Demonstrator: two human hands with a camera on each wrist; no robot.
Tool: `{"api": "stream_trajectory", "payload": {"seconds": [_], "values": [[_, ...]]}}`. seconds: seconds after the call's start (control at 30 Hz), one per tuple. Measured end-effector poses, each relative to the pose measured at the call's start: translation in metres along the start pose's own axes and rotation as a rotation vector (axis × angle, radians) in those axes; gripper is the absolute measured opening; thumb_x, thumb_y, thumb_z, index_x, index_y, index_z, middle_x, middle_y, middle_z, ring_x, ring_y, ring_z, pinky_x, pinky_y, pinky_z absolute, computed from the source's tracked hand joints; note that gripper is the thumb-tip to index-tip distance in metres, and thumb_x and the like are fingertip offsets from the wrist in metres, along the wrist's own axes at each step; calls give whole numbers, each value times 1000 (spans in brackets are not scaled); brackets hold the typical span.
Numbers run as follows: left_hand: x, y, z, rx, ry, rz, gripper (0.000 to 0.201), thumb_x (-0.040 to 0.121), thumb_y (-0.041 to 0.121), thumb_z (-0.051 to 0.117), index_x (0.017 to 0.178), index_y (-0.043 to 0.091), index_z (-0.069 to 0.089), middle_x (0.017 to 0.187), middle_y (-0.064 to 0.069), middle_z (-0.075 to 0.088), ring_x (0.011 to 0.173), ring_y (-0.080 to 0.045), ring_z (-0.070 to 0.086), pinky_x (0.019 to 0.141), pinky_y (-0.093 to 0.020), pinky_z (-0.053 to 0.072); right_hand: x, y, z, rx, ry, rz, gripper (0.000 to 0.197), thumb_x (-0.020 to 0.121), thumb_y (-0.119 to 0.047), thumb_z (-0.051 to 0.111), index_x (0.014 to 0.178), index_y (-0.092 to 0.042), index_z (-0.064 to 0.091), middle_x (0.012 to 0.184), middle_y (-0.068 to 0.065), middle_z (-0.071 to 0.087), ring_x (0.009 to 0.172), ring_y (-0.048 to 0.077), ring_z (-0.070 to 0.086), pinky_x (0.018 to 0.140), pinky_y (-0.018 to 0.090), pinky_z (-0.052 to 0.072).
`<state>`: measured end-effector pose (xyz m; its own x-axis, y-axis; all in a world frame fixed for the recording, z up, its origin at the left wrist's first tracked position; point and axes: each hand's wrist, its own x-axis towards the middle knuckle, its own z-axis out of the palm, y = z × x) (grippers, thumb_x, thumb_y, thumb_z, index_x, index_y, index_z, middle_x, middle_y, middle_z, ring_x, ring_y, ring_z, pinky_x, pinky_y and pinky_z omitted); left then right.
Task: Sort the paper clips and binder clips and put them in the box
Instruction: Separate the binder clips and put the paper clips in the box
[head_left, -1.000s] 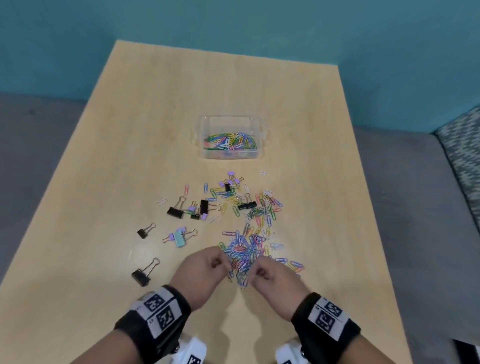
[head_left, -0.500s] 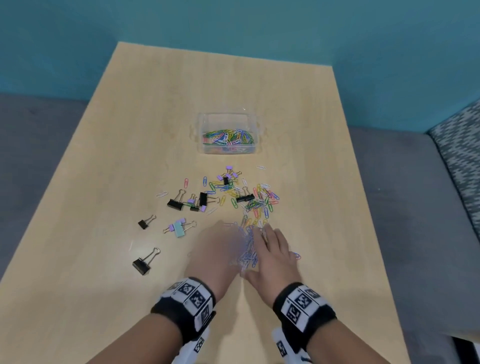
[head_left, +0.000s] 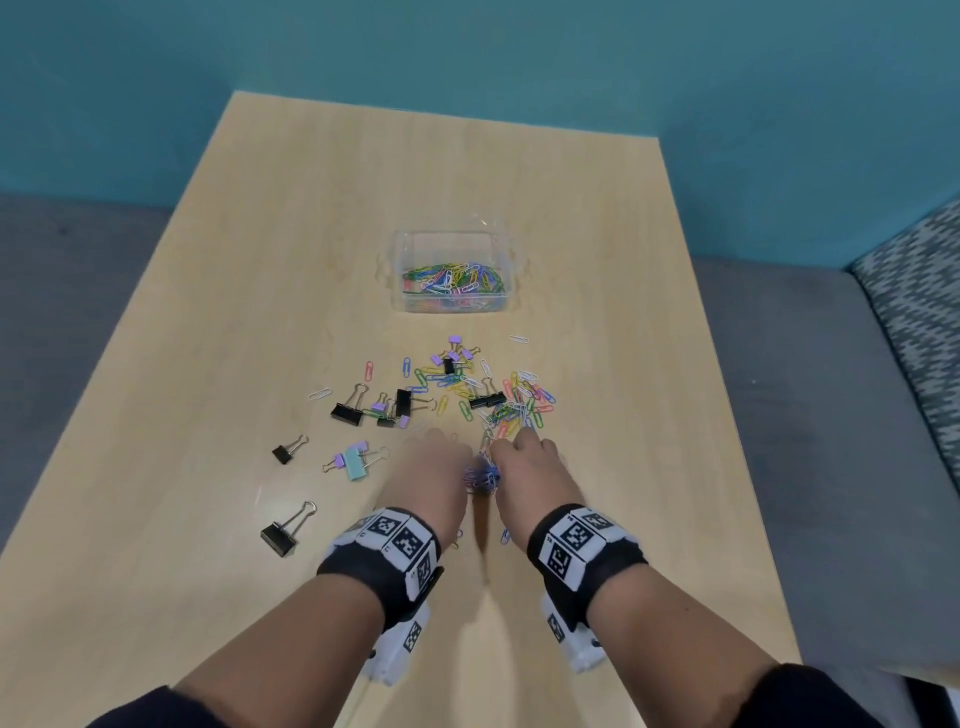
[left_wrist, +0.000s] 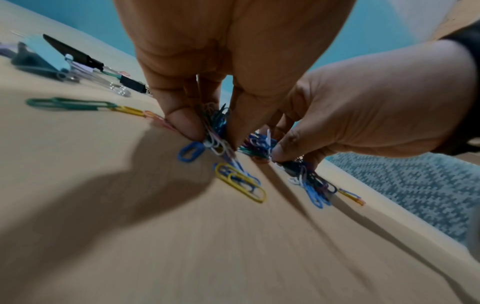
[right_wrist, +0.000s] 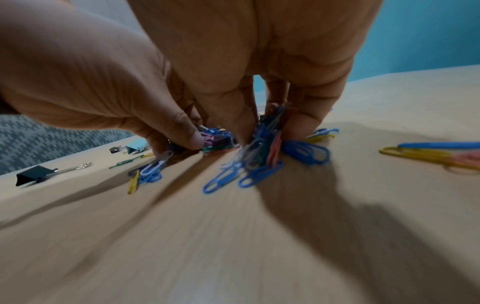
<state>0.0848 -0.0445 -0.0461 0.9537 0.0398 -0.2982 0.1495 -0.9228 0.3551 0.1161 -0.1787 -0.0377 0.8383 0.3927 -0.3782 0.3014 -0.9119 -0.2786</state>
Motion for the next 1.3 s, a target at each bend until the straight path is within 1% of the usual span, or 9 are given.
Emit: {"api": "stream_trajectory", "payload": {"seconds": [0.23,0.3,0.43,0.57,0.7,0.9,1.1,1.2,1.3], "values": [[5,-1,-9,-75,13,4,16,82,7,52,91,16,62,92,-3,51,83,-24,51,62,-31,32,4,1,-18,70,-61,3,32,79,6,43,86,-23,33,91,2,35,79,24,37,61,32,29],[6,-2,-13,-132,19,-16,9,82,8,54,84,14,61,87,-2,50,78,-23,52,61,-33,38,5,3,-22,111,-72,3,26,80,4,45,84,-20,36,90,2,38,76,26,41,57,33,32],[5,-5,-27,-305,-5,-78,11,79,14,59,74,24,61,83,5,53,73,-15,55,65,-31,46,8,11,-32,221,-79,15,16,78,0,48,82,-15,50,91,5,50,78,27,51,67,38,43],[7,-12,-42,-605,-96,-194,14,72,11,65,66,23,63,67,5,63,61,-15,60,62,-34,51,15,19,-46,399,-66,30,15,72,-2,52,75,-16,54,81,1,58,75,22,55,68,38,48],[14,-14,-60,-953,-133,-288,14,74,-1,68,67,11,65,57,-6,61,50,-20,56,47,-28,45,28,22,-62,655,-91,99,18,72,-1,55,70,-19,56,65,-5,55,54,15,53,55,37,53],[56,-16,-103,-1336,-104,-371,13,76,-11,68,77,1,63,61,-11,56,48,-21,55,53,-28,50,72,18,-109,998,-44,126,21,77,11,62,70,-9,59,66,11,55,53,17,53,54,30,53],[133,-22,-146,-1313,80,-360,18,79,-11,65,74,5,60,71,-12,57,56,-20,56,56,-26,58,150,7,-143,1036,71,168,25,77,13,62,68,-9,56,71,10,55,58,18,54,53,29,52],[169,-22,-155,-1240,154,-360,19,79,-8,66,70,7,60,69,-10,58,55,-19,57,57,-28,59,185,-1,-153,957,114,206,25,77,10,62,66,-11,56,68,5,57,61,19,57,63,41,60],[193,-17,-158,-1145,194,-346,15,78,-2,70,70,8,62,67,-9,60,55,-22,60,71,-40,60,208,-12,-163,880,148,245,22,78,6,61,68,-13,57,68,4,60,54,19,61,70,49,60]]}}
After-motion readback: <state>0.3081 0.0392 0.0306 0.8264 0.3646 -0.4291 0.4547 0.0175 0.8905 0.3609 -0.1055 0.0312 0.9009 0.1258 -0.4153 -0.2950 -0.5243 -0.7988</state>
